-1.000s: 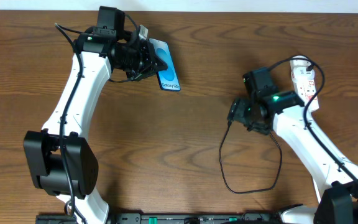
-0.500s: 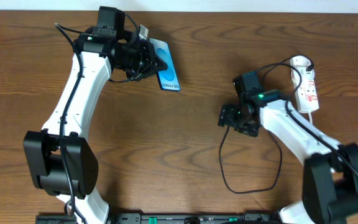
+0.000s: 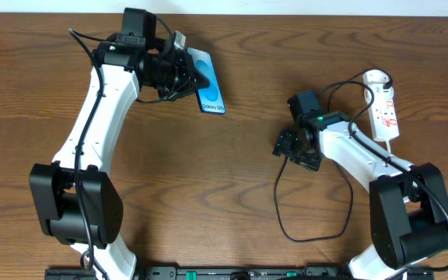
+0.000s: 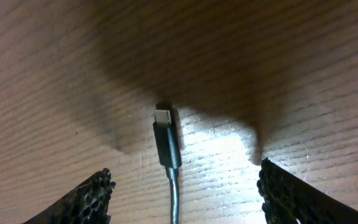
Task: Plug charger to phone and switch on socket
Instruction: 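Move the right gripper down over the black USB-C cable plug, then close the right gripper on the USB-C plug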
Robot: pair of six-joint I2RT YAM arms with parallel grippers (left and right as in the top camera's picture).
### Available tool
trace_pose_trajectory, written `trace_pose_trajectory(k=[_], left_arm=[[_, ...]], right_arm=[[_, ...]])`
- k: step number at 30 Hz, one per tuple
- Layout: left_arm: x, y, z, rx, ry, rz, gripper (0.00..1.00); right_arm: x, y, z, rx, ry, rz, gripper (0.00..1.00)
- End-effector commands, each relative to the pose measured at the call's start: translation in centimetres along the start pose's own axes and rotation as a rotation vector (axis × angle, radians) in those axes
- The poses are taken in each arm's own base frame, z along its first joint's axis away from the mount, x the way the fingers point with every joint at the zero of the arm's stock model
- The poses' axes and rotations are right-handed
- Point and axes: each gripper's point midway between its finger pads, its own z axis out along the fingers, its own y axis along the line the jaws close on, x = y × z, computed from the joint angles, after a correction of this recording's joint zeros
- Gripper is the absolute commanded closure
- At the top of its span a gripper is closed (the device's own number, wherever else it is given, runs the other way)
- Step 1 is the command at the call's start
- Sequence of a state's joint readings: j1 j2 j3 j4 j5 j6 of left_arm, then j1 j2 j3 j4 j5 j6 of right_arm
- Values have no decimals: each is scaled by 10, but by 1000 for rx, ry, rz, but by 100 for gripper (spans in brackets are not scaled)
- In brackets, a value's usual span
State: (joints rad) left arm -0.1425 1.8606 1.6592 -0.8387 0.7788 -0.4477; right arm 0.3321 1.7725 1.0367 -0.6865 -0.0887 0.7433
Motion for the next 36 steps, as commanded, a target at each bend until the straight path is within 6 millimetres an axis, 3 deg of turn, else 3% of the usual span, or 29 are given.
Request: trace_pose_trajectory(k=[1, 4, 7, 14, 16, 22, 36], left_arm=[[3, -9, -8, 20, -12, 31, 93], [3, -9, -8, 21, -11, 31, 93], [3, -9, -8, 21, -11, 30, 93], [3, -9, -8, 21, -11, 30, 93], [3, -9, -8, 21, -11, 30, 93], [3, -9, -8, 21, -11, 30, 93], [3, -9, -8, 21, -11, 30, 93]], right_arm=[[-1, -4, 5, 33, -14, 21, 27], [-1, 0, 5, 21, -23, 13, 23], [1, 4, 6, 18, -23, 0, 12], [7, 10, 7, 33, -35, -37, 11], [4, 8, 6, 65, -72, -48, 19], [3, 7, 6, 80, -88, -19, 30], [14, 1, 29, 102, -8, -12, 38]])
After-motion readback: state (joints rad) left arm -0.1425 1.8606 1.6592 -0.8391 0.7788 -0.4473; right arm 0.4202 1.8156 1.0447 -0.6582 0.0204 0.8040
